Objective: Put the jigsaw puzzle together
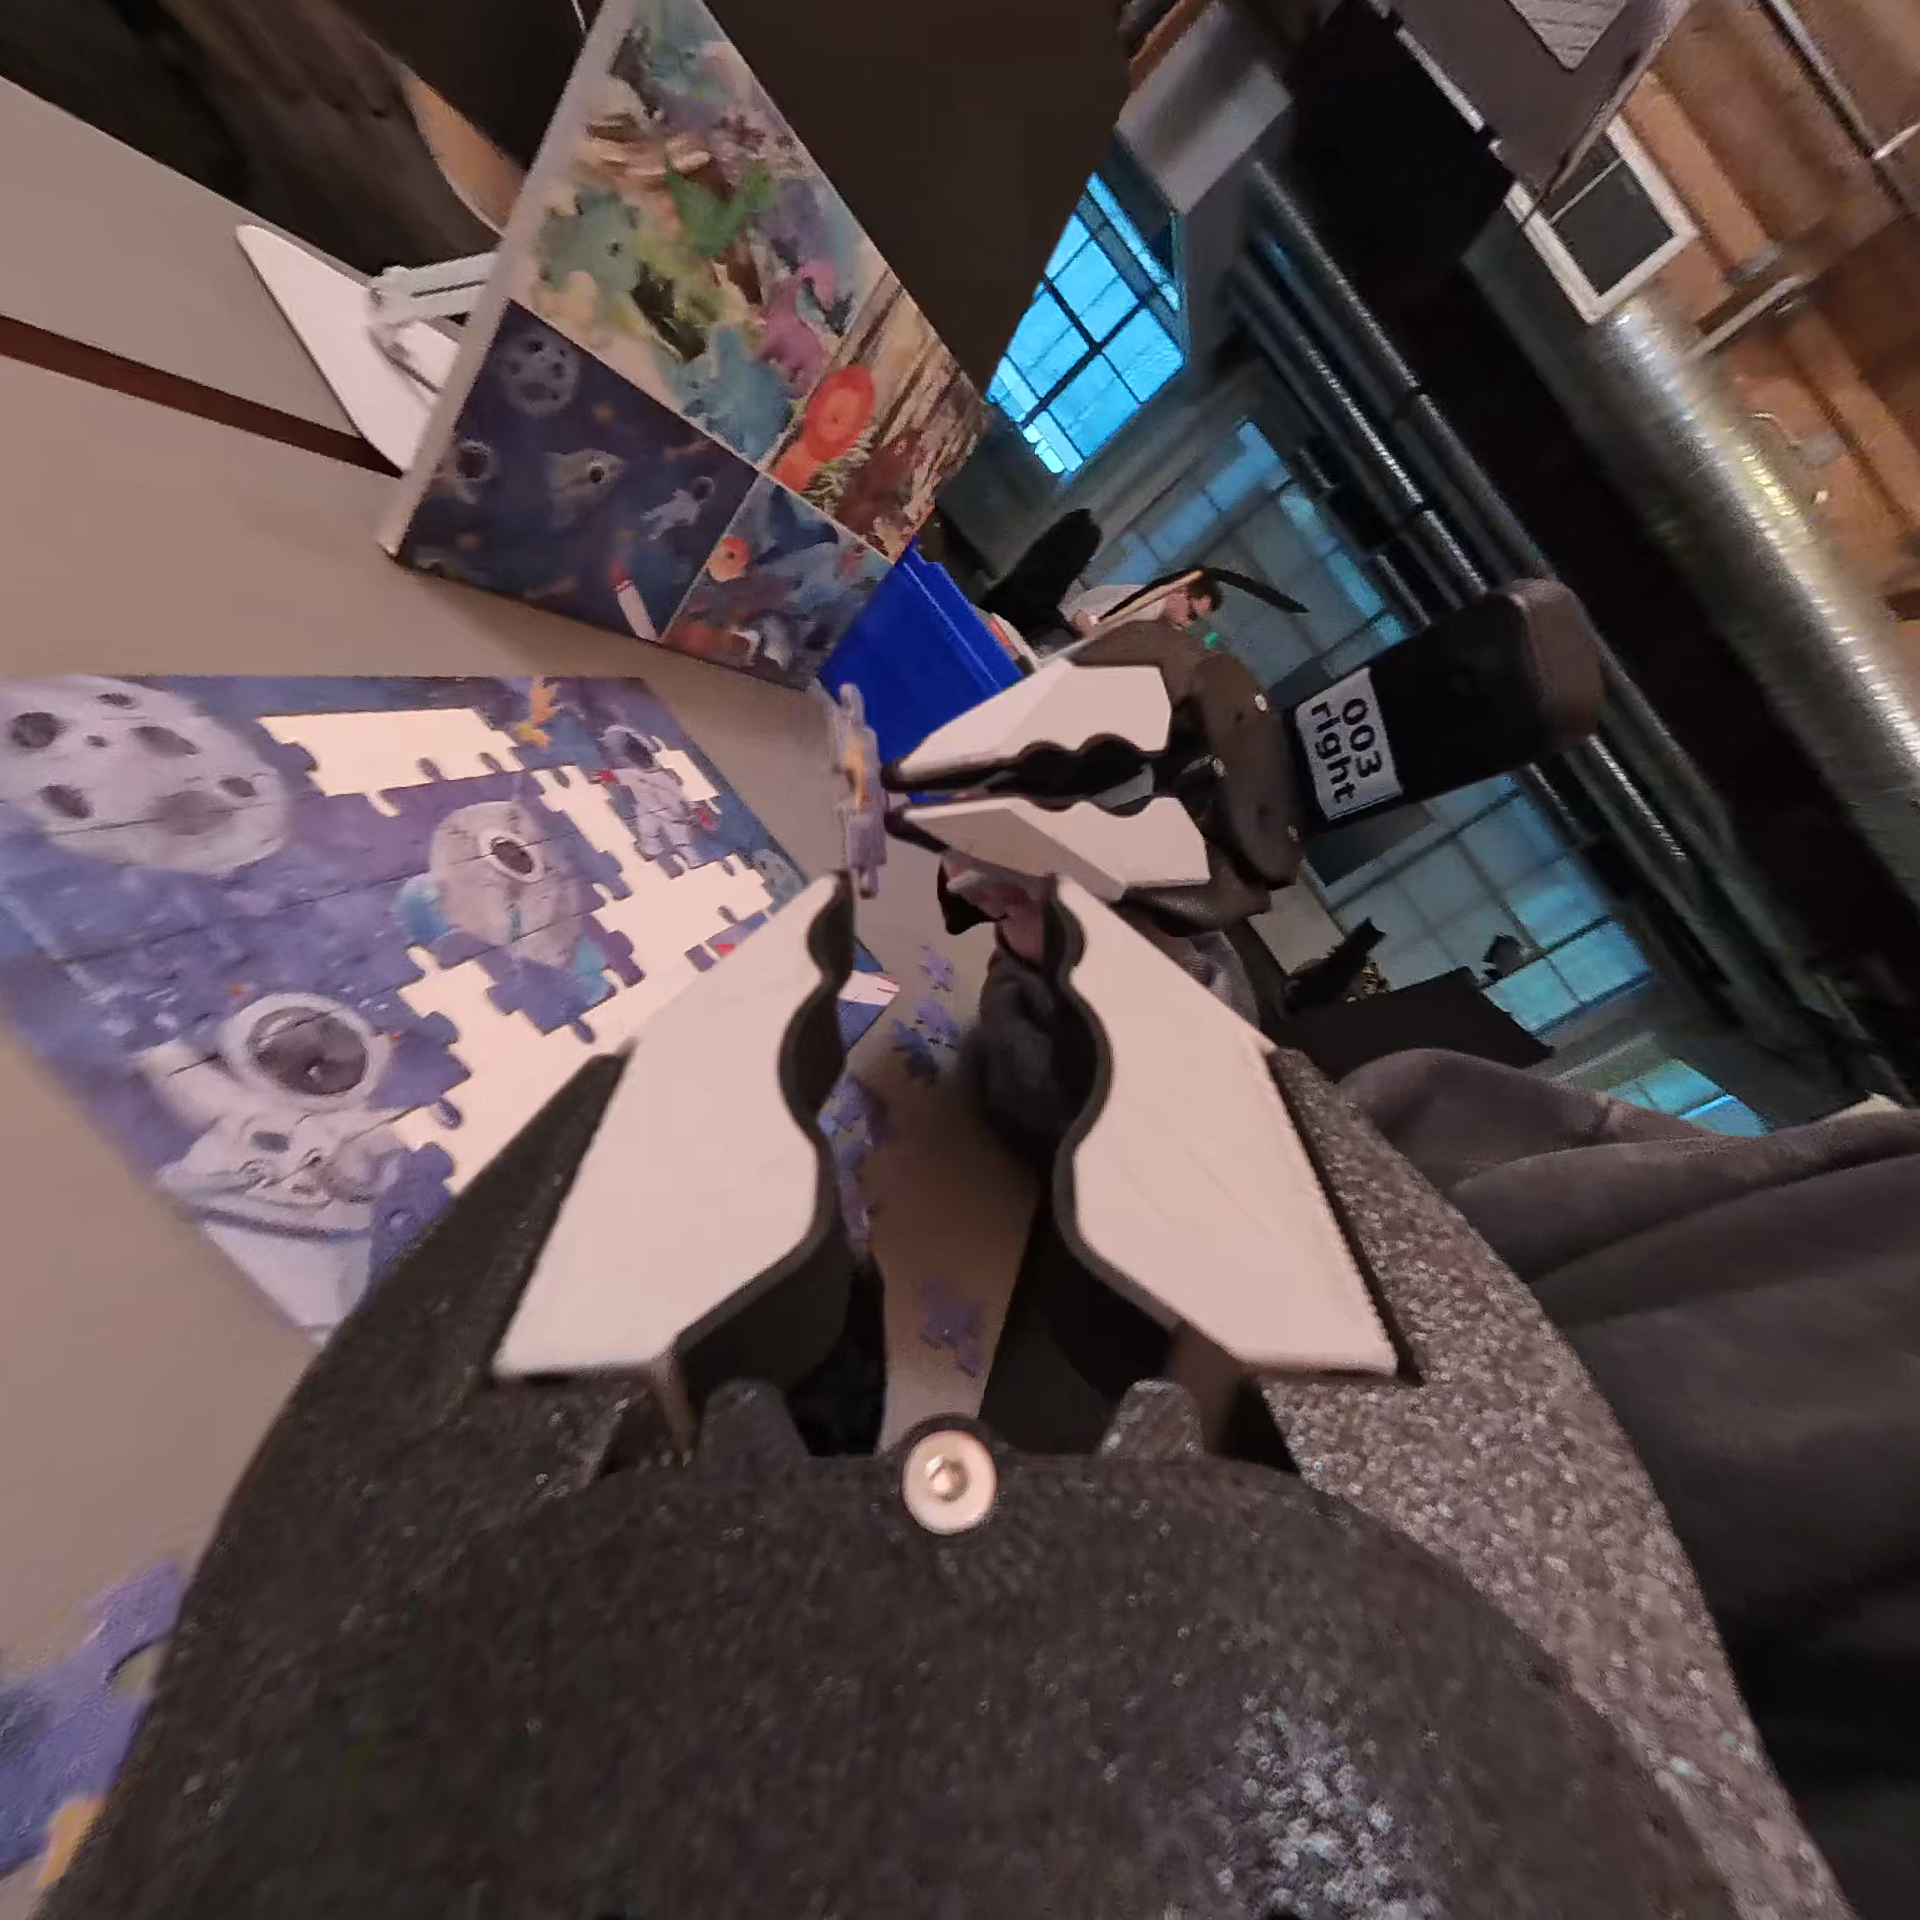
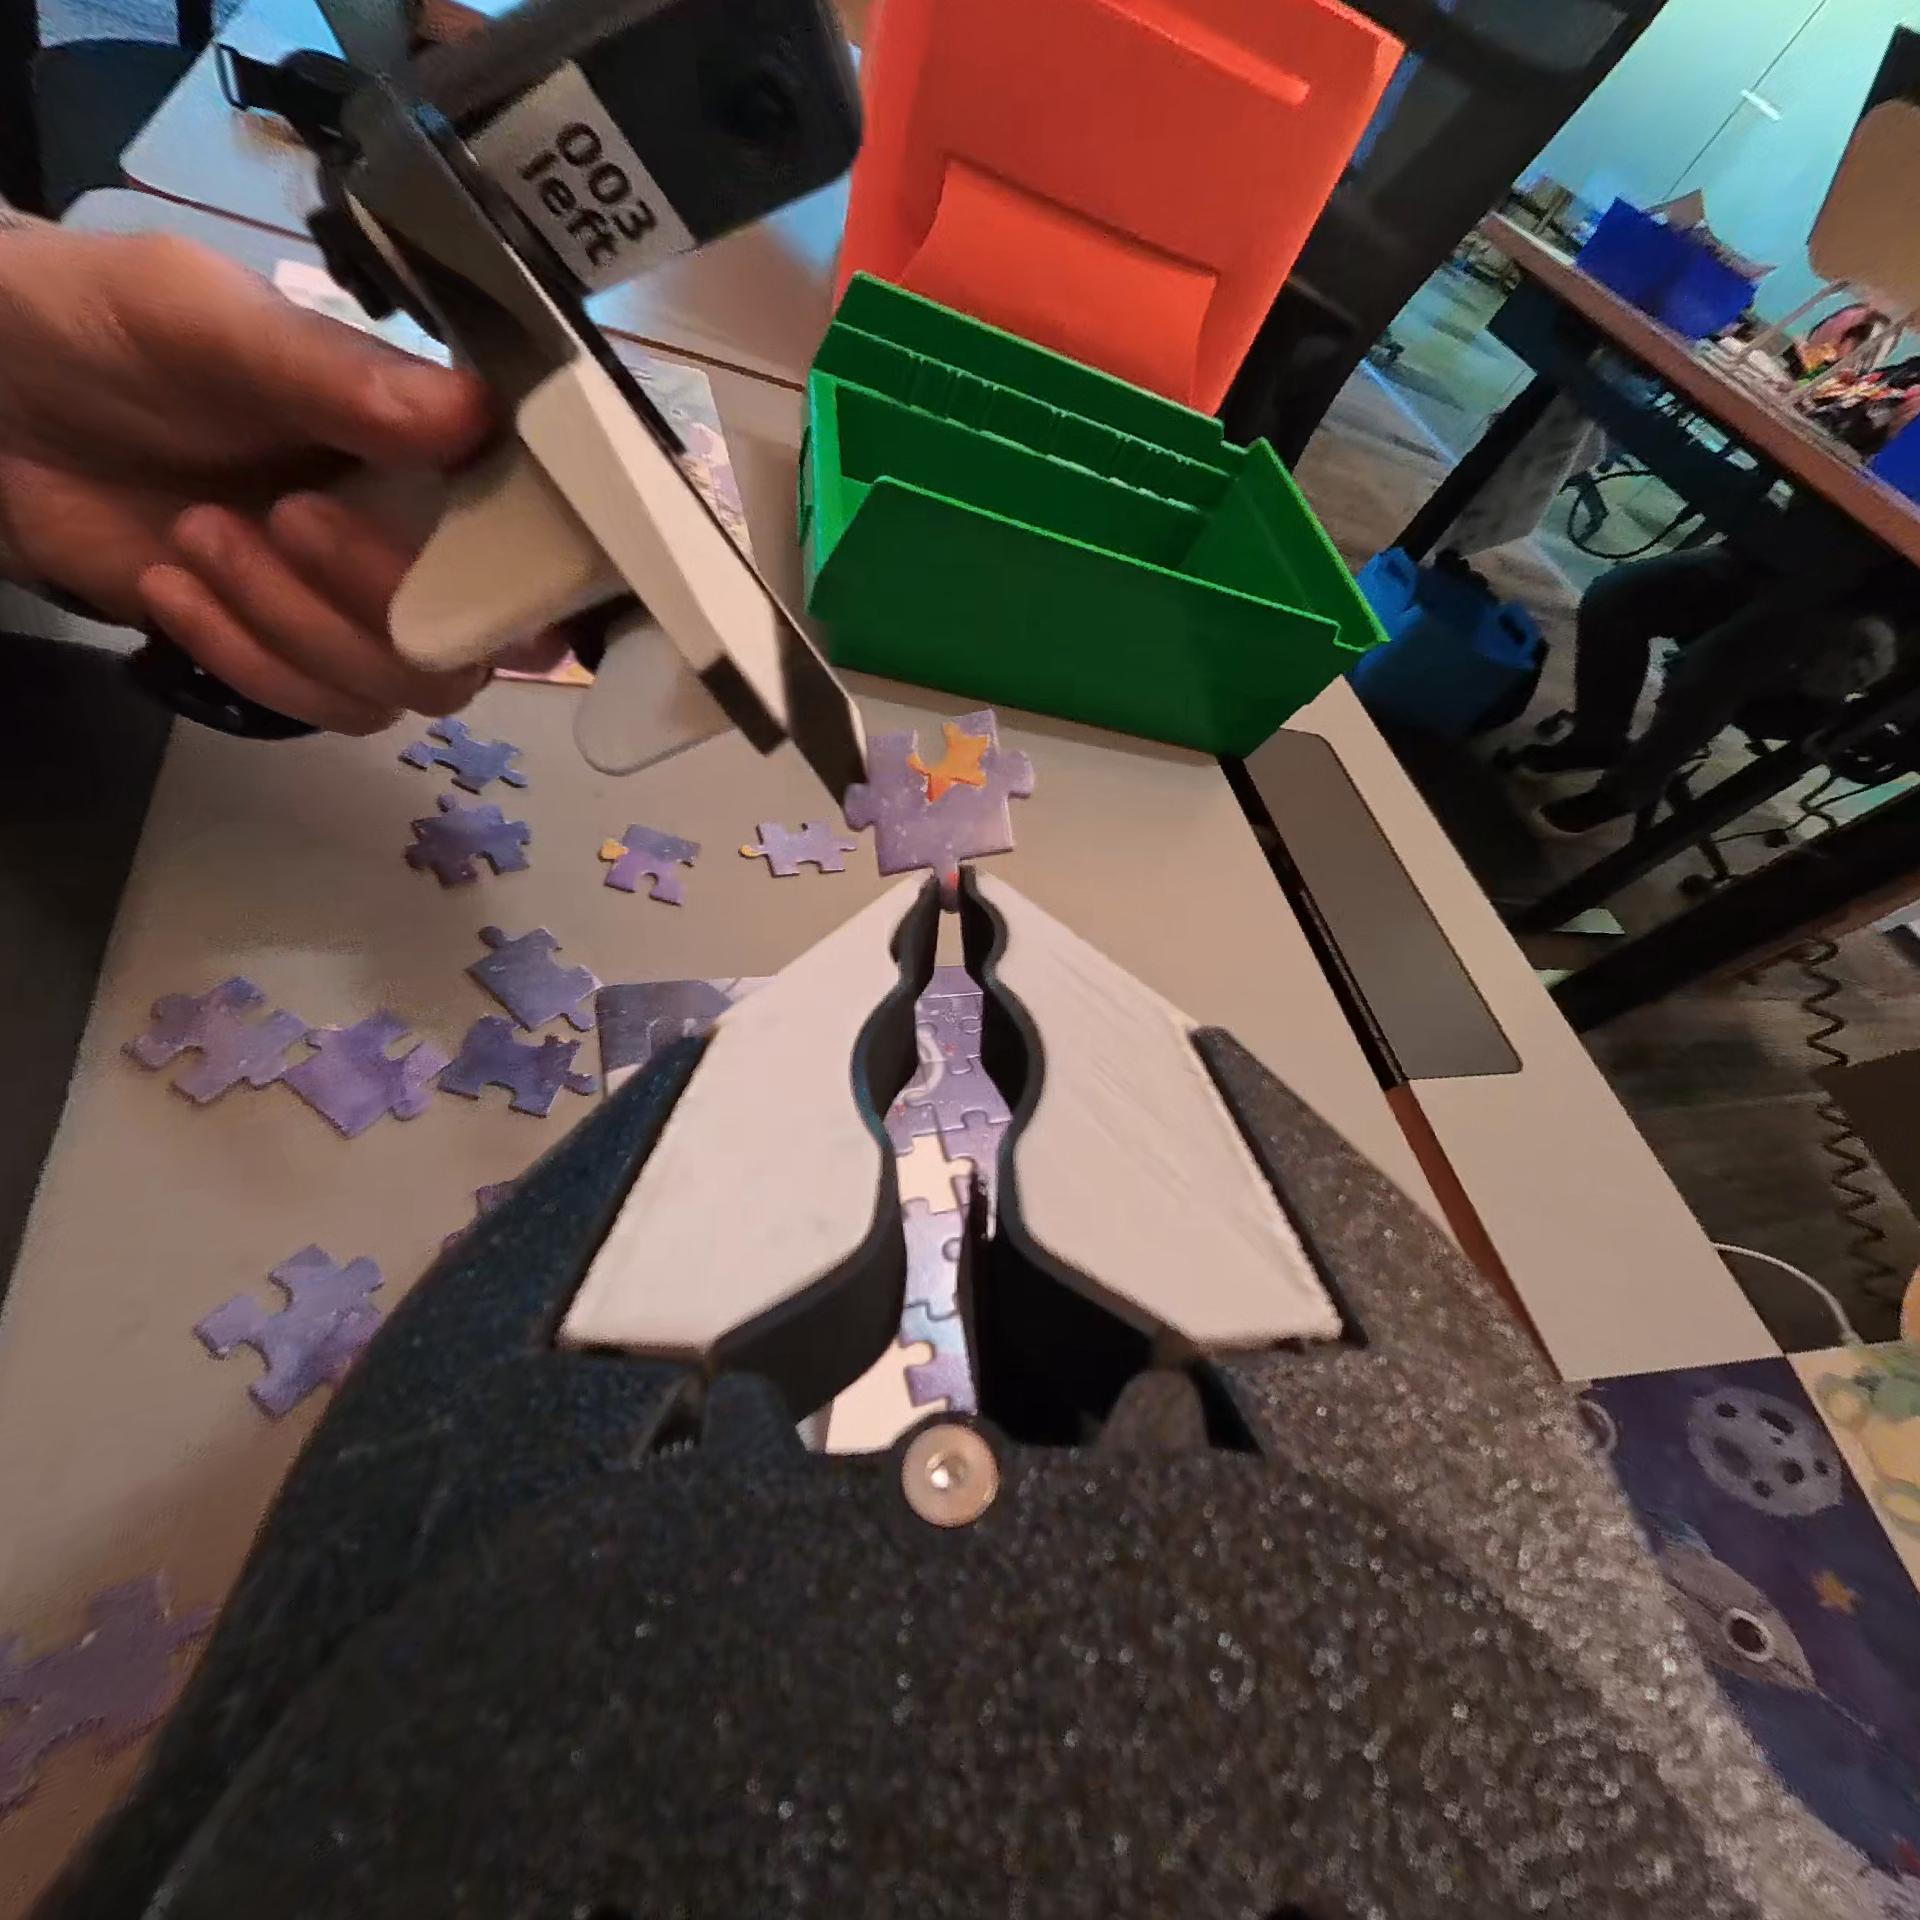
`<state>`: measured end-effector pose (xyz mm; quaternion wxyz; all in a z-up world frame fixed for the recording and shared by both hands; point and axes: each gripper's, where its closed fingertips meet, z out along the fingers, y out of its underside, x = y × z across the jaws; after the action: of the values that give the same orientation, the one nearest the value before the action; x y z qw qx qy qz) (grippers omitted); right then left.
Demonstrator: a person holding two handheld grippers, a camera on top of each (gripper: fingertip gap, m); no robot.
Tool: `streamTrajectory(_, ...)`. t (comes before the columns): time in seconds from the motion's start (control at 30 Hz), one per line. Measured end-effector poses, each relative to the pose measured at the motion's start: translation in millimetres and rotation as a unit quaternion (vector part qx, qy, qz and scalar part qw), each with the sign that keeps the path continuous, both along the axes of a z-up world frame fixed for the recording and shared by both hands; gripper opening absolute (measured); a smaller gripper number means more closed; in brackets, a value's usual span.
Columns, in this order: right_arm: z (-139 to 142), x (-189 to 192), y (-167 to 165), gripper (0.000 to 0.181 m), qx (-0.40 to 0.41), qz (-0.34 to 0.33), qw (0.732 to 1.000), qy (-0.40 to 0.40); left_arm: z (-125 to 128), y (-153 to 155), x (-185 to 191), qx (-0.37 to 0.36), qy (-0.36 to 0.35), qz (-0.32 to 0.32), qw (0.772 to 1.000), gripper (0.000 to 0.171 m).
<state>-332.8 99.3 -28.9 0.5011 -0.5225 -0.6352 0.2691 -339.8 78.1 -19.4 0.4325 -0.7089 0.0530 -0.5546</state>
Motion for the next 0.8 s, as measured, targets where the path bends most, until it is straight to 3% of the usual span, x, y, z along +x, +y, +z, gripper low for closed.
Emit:
streamTrajectory(0.07, 3, 5, 2, 0.004, 0.005, -0.002, 1.0, 0.003, 3, 6, -1, 0.003, -0.005, 0.016, 1.0, 0.02)
streamTrajectory(0.1, 3, 8, 4, 0.003, 0.003, -0.004, 1.0, 0.005, 2, 8, -2, 0.004, -0.002, 0.024, 1.0, 0.003)
streamTrajectory(0.13, 3, 10, 3, 0.003, -0.009, 0.001, 1.0, 0.007, 2, 11, -3, 0.0, 0.0, 0.028, 1.0, 0.0)
streamTrajectory(0.27, -2, 14, 3, 0.0, -0.06, 0.02, 0.998, 0.011, 8, 20, 0, -0.017, -0.018, 0.025, 0.999, 0.0)
streamTrajectory(0.5, -16, 57, 35, 0.0, -0.111, -0.009, 0.993, -0.043, -21, 20, -7, -0.027, 0.147, 0.044, 0.988, 0.002)
streamTrajectory(0.57, -24, 76, 49, 0.0, -0.144, -0.033, 0.987, -0.065, -48, 18, -21, -0.052, 0.249, 0.05, 0.966, 0.01)
streamTrajectory(0.63, -37, 90, 69, 0.0, -0.154, -0.078, 0.982, -0.083, -77, 17, -46, -0.077, 0.373, 0.065, 0.922, 0.021)
streamTrajectory(0.7, -50, 90, 70, 0.0, -0.174, -0.082, 0.977, -0.096, -94, 19, -72, -0.092, 0.471, 0.081, 0.874, 0.027)
streamTrajectory(0.77, -58, 81, 66, 0.0, -0.17, -0.075, 0.977, -0.109, -101, 29, -91, -0.093, 0.53, 0.096, 0.838, 0.031)
streamTrajectory(0.8, -61, 76, 62, 0.0, -0.161, -0.07, 0.978, -0.116, -102, 38, -97, -0.088, 0.538, 0.105, 0.832, 0.032)
